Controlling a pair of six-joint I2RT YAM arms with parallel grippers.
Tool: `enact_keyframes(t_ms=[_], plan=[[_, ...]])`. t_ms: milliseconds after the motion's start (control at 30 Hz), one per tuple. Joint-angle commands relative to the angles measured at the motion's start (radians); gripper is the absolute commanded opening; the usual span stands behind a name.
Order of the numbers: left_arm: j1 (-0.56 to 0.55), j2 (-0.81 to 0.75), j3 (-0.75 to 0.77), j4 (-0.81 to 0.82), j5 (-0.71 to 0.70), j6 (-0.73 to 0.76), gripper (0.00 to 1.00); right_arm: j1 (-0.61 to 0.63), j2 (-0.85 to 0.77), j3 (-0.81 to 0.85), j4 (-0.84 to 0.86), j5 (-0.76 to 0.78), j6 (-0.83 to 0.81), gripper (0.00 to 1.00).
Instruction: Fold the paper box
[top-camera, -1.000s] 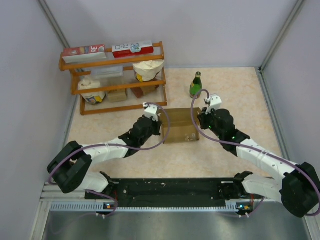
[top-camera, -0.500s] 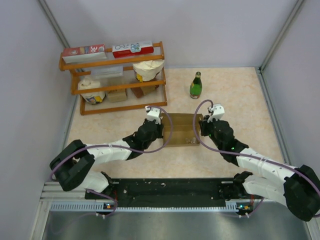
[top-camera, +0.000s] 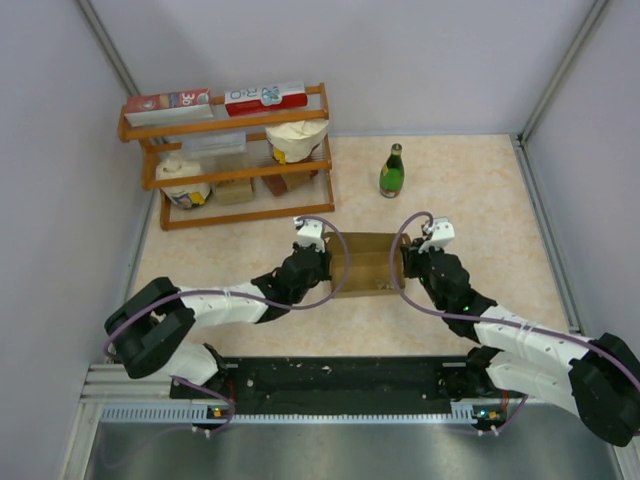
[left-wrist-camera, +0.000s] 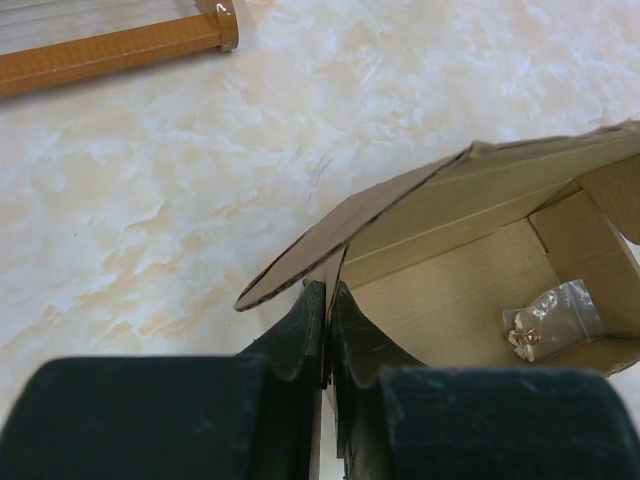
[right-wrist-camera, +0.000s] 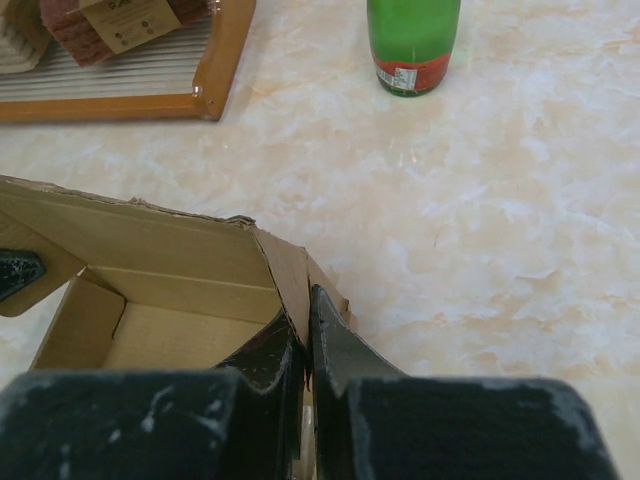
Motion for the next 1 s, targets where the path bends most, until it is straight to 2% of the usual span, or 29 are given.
enact_keyframes(t_ms=[0, 267, 767, 967], plan=[[-0.023, 0.01, 0.011, 0.082, 0.011, -0.06, 0.08, 0.025, -0.02, -0.018, 0.071, 0.009, 0.028, 0.0], [-0.037, 0.03, 0.029, 0.069, -0.03, -0.101, 0.11, 0.047, -0.032, -0.044, 0.106, 0.053, 0.037, 0.0], [-0.06, 0.116, 0.2, -0.128, -0.208, -0.173, 0.14, 0.105, 0.035, 0.005, 0.16, 0.19, 0.055, 0.0], [-0.06, 0.131, 0.206, -0.106, -0.262, -0.161, 0.15, 0.107, 0.075, 0.02, 0.236, 0.22, 0.019, 0.0]])
